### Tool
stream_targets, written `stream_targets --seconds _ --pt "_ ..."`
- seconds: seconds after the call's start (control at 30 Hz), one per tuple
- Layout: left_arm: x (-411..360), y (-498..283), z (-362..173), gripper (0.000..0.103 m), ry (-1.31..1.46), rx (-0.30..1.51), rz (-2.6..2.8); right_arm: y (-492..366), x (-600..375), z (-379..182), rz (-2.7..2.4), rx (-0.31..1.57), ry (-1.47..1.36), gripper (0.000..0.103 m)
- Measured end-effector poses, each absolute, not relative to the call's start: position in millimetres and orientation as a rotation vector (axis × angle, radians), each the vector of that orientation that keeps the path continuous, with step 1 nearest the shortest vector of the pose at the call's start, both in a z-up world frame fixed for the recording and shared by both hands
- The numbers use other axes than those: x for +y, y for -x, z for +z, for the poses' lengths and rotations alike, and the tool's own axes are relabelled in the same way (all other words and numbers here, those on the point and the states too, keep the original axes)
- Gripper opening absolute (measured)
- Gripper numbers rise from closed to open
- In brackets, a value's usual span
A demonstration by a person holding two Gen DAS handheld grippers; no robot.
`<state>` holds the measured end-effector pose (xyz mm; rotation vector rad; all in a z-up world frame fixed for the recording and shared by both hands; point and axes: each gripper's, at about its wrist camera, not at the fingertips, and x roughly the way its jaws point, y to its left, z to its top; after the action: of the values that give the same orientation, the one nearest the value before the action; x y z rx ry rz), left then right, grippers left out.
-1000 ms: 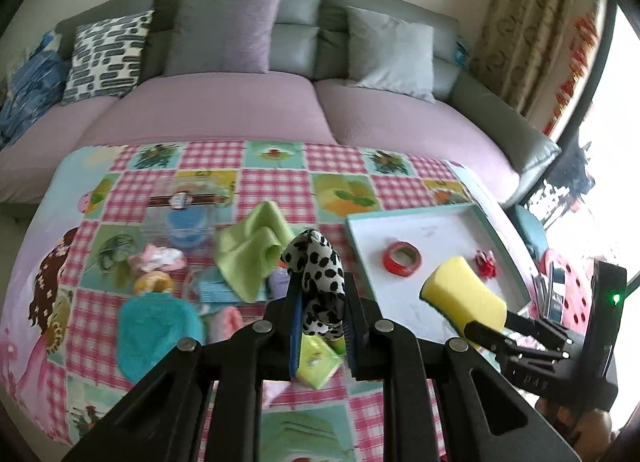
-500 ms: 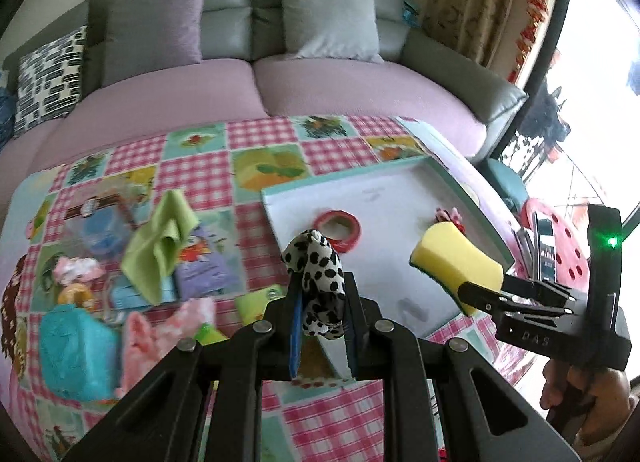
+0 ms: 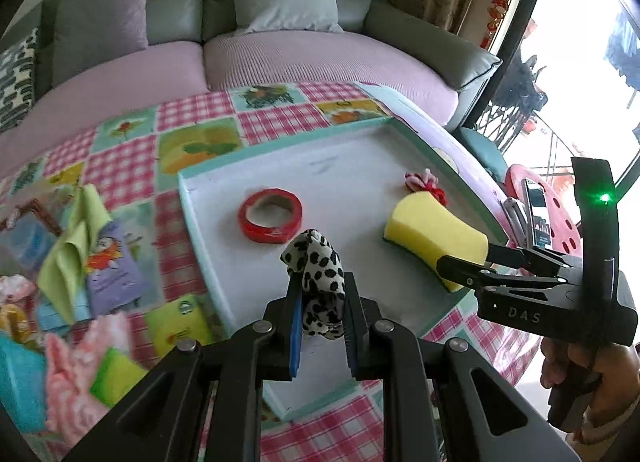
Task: Organize soft objects
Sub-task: 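Carry the plush over the tray with the left tool while the right carries the sponge, then open the left tool to drop the plush while the right releases the sponge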
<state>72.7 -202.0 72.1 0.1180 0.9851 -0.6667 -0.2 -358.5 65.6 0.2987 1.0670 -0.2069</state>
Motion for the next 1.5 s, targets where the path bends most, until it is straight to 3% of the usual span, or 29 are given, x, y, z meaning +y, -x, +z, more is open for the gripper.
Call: stream_targets --seconds 0.83,0.93,1.0,1.03,1.23,1.37,1.43,1.5 --pt "-202.6 -99.8 37.7 0.020 -0.181 1.081 -0.557 -17.4 -358.1 53.9 -0.219 1.106 -0.242 0.071" --pt "-201.6 -99.0 40.8 0.030 -0.185 1.086 -0.556 -18.0 -357.7 56.0 -0.222 1.107 -0.239 0.071" --pt "-200.2 -97.9 45.0 0.046 -0.185 1.082 -0.556 -17.0 -357.6 58.4 -0.225 1.106 -0.236 0.071" --pt "-199.4 -96.9 47.6 0.048 -0.185 1.078 -0.555 -16.7 -357.4 59.4 -0.224 1.107 -0.237 0.072" --pt "-188.1 -87.9 64.1 0.050 -0.189 1.057 -0.531 -13.5 -354.0 66.9 -0.231 1.106 -0.225 0.078" --pt "-175.2 -83.7 73.4 0.052 -0.183 1.044 -0.487 -8.9 -349.5 73.9 -0.235 1.101 -0.205 0.089" --pt "-168.6 -81.8 76.9 0.059 -0.185 1.034 -0.461 -6.7 -347.9 76.8 -0.237 1.101 -0.201 0.091" --pt "-160.6 -80.7 79.8 0.079 -0.181 1.024 -0.427 -4.2 -345.4 79.7 -0.234 1.098 -0.202 0.103"
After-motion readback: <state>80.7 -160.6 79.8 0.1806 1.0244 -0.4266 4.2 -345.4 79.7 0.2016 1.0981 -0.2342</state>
